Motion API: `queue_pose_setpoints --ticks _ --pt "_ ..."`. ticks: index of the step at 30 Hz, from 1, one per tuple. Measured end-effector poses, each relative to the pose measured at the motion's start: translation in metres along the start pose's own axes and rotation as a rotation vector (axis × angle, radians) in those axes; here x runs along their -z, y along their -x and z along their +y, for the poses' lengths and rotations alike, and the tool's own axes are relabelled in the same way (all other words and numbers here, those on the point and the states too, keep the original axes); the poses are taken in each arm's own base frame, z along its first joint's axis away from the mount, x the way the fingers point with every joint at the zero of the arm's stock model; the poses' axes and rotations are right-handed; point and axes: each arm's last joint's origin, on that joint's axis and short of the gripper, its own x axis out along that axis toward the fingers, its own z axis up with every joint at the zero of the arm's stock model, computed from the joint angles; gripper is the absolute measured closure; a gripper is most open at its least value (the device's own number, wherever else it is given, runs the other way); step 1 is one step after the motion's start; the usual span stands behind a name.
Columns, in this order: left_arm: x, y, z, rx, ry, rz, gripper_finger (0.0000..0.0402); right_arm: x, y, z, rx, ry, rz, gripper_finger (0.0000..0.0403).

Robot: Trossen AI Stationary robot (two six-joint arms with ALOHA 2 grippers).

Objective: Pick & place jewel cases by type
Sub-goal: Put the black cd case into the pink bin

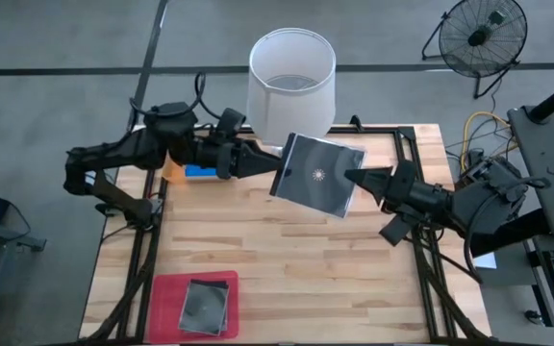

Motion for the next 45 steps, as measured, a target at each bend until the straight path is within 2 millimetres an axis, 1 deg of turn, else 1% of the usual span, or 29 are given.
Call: queue_pose_setpoints --ticks 6,17,28,34,38,45 --pt "0.003 -0.007 0.006 0.057 0.031 -0.024 0.0188 0.0 0.0 0.0 -0.001 0.0 -0.013 0.0375" --pt "0.008 -0.013 0.01 0.168 0.055 -0.02 0.0188 -0.001 0.0 0.0 -0.002 -0.006 -0.023 0.0375" --pt "0.018 -0.022 0.012 0.192 0.075 0.052 0.0188 -0.003 -0.001 0.001 -0.005 -0.005 -0.055 0.0375" --pt "0.021 -0.029 0.017 0.174 0.109 0.064 0.019 -0.003 -0.001 0.001 -0.006 -0.005 -0.061 0.0375" --pt "0.023 -0.034 0.021 0.163 0.121 0.072 0.0208 -0.002 -0.001 0.001 -0.006 -0.006 -0.061 0.0375" --pt "0.022 -0.036 0.021 0.178 0.115 0.061 0.0276 -0.003 -0.001 0.001 -0.008 -0.052 -0.061 0.0374"
